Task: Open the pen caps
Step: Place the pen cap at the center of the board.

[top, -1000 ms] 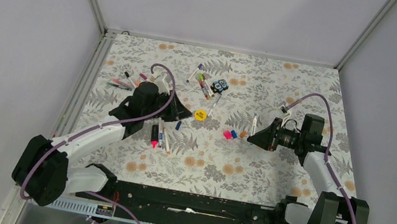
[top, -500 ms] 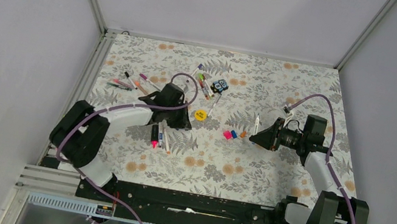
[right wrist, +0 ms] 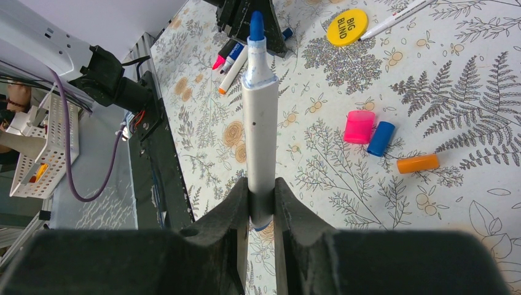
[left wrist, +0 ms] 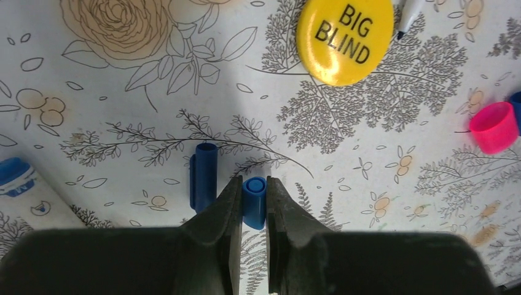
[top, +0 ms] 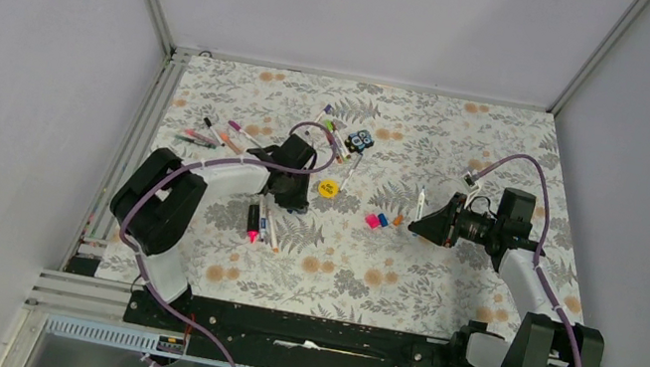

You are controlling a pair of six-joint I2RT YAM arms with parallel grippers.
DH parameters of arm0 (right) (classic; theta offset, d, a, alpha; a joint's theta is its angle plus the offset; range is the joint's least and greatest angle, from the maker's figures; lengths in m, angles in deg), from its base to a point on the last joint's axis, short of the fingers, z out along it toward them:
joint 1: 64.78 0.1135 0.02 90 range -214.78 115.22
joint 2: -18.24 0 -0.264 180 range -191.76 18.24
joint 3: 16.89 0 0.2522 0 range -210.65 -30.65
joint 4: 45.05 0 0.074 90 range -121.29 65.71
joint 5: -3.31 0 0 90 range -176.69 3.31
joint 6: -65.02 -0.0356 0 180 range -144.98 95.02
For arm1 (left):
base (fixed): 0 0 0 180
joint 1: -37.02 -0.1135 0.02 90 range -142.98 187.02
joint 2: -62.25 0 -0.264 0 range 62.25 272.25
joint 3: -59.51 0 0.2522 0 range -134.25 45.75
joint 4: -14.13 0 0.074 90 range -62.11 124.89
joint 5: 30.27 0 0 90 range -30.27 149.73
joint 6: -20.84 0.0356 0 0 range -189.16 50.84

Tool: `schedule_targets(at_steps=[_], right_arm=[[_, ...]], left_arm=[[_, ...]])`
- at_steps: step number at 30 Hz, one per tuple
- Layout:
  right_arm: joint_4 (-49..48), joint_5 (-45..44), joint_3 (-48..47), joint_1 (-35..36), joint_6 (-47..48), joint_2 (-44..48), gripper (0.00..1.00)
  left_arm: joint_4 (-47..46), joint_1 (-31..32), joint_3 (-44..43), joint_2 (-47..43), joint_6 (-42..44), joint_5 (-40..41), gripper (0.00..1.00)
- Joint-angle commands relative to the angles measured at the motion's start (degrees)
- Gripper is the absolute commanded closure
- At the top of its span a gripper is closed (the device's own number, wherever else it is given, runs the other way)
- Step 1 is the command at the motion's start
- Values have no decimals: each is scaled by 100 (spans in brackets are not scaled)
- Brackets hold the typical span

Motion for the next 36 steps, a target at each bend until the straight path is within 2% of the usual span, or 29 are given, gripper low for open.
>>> schedule_targets(at_steps=[1, 11, 25, 36], right_arm=[[21, 169, -150, -53, 135, 31, 100], [18, 197, -147, -55, 140, 35, 100], [24, 233, -147, -69, 141, 55, 100], [21, 226, -137, -72, 149, 83, 100]], left_arm=[[138, 8, -294, 65, 192, 252, 89], [379, 8, -555, 243, 319, 528, 82], [453, 7, -662, 372, 367, 390, 73], [500, 8, -762, -31, 335, 345, 69]])
